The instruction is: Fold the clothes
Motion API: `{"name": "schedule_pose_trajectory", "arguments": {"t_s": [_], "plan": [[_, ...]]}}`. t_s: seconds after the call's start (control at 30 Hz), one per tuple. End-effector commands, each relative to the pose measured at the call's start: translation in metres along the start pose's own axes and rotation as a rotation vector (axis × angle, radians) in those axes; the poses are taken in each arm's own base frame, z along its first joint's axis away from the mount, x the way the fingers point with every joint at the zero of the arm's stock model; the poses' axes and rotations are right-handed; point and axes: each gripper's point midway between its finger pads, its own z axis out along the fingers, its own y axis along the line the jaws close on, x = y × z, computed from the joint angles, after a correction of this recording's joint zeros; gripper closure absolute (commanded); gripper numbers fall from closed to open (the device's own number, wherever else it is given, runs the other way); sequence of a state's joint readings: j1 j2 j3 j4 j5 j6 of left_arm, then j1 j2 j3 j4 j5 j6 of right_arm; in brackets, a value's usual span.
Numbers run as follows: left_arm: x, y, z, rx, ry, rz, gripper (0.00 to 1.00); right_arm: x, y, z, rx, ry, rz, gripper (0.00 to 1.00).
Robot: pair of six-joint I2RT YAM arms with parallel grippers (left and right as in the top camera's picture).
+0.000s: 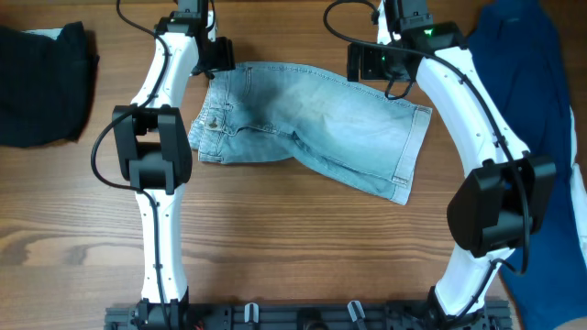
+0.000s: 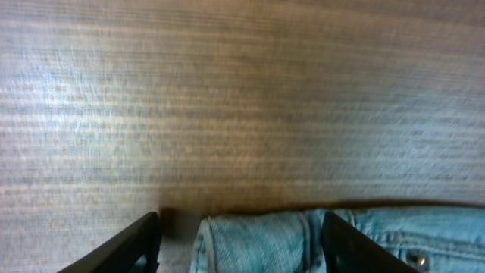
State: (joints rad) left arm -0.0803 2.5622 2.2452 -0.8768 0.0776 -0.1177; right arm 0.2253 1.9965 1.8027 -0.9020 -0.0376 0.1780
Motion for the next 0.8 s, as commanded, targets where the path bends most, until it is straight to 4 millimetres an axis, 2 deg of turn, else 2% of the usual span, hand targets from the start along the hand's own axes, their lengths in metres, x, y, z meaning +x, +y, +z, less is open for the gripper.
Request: {"name": "schedule_pose_trajectory", "arguments": {"t_s": [0.0, 0.1, 0.23, 0.37, 0.43, 0.47, 0.5, 0.63, 0.77], "plan": [[0.011, 0.0, 0.005, 0.003, 0.047, 0.004, 0.36, -0.001, 0.0, 0.003, -0.007, 0.001, -0.017, 0.0], [0.013, 0.0, 0.003, -0.002, 0.055, 0.003, 0.42, -0.001, 0.0, 0.003, -0.007, 0.002, -0.018, 0.0], [0.011, 0.0, -0.001, -0.001, 0.049, 0.003, 0.69, -0.001, 0.0, 0.003, -0.007, 0.001, -0.018, 0.01], [0.007, -0.001, -0.003, 0.002, 0.035, 0.005, 0.78, -0.001, 0.0, 0.003, -0.007, 0.002, -0.017, 0.01], [0.007, -0.001, -0.004, -0.002, 0.032, 0.005, 0.85, -0.001, 0.0, 0.003, -0.007, 0.002, -0.017, 0.03], [0.005, 0.002, -0.006, -0.017, 0.026, 0.004, 0.94, -0.001, 0.0, 0.003, -0.007, 0.002, -0.018, 0.05], [0.003, 0.004, -0.008, -0.031, 0.019, 0.005, 0.96, -0.001, 0.0, 0.003, -0.007, 0.002, -0.017, 0.06], [-0.009, 0.015, -0.029, -0.112, -0.033, 0.008, 0.96, 0.001, 0.0, 0.003, -0.006, 0.008, -0.016, 0.07], [-0.027, 0.016, -0.067, -0.175, -0.111, 0.017, 0.96, 0.007, -0.002, 0.003, 0.0, 0.033, 0.036, 0.07]]}}
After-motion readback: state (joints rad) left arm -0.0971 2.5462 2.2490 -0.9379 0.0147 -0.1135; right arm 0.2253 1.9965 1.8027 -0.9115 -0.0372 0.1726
